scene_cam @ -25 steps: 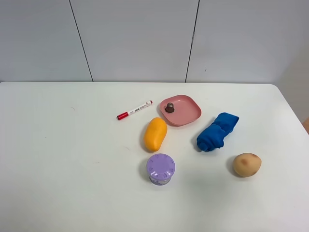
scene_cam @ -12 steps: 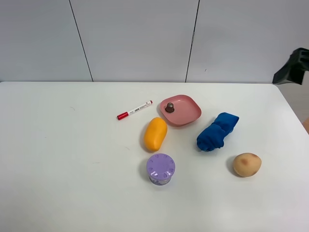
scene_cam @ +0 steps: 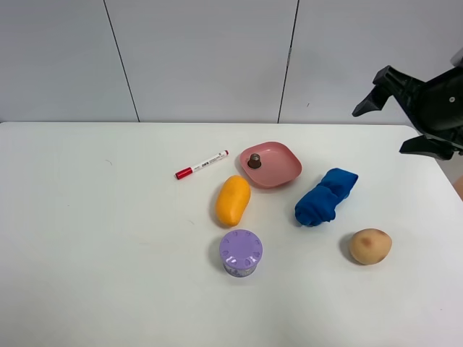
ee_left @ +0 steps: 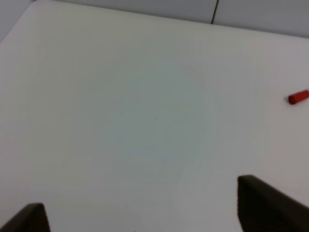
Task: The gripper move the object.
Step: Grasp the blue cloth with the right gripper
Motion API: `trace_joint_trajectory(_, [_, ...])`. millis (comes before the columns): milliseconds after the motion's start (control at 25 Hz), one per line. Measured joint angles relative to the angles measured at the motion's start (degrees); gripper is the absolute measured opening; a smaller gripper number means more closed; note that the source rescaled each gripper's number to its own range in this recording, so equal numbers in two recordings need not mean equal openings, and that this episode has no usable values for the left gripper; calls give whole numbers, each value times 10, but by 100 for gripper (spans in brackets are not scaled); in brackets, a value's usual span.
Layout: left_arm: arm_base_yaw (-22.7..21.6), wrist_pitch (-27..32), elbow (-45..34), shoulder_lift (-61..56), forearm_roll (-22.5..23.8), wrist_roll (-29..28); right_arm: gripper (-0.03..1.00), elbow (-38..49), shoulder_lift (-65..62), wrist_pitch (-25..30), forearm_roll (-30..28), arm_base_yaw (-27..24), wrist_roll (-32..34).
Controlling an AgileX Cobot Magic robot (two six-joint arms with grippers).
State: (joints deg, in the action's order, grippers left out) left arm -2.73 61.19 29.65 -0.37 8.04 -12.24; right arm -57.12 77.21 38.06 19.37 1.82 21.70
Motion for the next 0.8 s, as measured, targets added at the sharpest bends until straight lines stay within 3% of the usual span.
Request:
trace_joint_trajectory(520, [0,0,0,0,0,0,94,0,120,-3,6,17,98])
trace_joint_trajectory(800, [0,0,0,0,0,0,94,0,168,-5,2,21,111])
